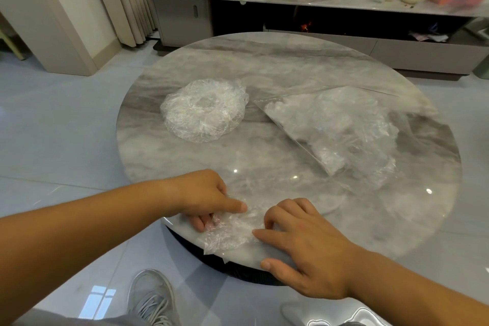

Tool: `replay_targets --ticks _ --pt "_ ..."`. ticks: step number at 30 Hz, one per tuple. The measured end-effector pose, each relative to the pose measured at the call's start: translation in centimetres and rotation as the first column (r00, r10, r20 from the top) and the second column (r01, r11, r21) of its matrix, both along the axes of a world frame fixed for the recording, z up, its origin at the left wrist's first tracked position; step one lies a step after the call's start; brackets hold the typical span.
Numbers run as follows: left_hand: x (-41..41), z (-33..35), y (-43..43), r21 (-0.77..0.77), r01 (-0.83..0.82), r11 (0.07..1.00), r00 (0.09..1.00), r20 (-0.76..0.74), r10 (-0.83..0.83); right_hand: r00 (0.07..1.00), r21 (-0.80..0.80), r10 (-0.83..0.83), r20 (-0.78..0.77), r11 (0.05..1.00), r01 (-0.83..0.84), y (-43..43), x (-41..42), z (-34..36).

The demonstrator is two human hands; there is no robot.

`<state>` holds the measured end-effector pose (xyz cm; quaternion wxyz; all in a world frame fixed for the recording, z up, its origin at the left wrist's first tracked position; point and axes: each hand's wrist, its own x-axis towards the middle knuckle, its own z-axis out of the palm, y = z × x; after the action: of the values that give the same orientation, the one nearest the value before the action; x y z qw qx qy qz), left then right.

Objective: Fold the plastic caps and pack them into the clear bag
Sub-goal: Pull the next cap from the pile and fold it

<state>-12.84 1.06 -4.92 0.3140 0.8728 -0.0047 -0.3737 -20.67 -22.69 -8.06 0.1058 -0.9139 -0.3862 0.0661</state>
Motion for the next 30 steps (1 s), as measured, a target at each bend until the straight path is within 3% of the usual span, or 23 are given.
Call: replay_targets --ticks 4,10,16,21,24,28,30 --pt "-0.1 -0.4 0.3 -0.076 -0.042 0.996 0.998 -0.060 0.037 1.000 -0.021 0.019 -0.003 1.000 -0.019 0.5 -0.2 0.1" --pt "-0.8 -0.1 0.2 -0.261 -0.106 0.960 0.964 -0.263 0.036 0.996 -0.040 0.077 -0.038 0.996 -0.079 0.2 0.0 0.2" --pt "-0.3 -0.2 -1.1 -0.513 -0.463 0.723 0.876 -0.391 0.284 1.000 -0.062 0.016 -0.002 0.998 -0.017 0.0 0.8 0.2" --pt "-0.5 -0.2 -1.6 -0.594 -0.551 0.587 0.831 -0.454 0.321 0.999 0.031 -0.004 -0.049 0.999 0.005 -0.2 0.7 -0.2" --pt "-0.8 -0.5 -1.8 -0.608 -0.543 0.579 0.835 -0.462 0.298 0.999 0.130 -0.036 -0.039 0.991 0.041 -0.9 0.4 -0.3" --pt "-1.0 -0.7 -2.1 -0.602 -0.524 0.602 0.840 -0.481 0.251 0.984 0.292 -0.105 0.144 0.955 0.059 -1.8 -0.4 0.4" --pt "-1.1 -0.6 -2.4 -0.594 -0.547 0.589 0.823 -0.510 0.251 0.983 0.286 -0.070 0.169 0.958 0.019 -1.7 -0.8 0.8"
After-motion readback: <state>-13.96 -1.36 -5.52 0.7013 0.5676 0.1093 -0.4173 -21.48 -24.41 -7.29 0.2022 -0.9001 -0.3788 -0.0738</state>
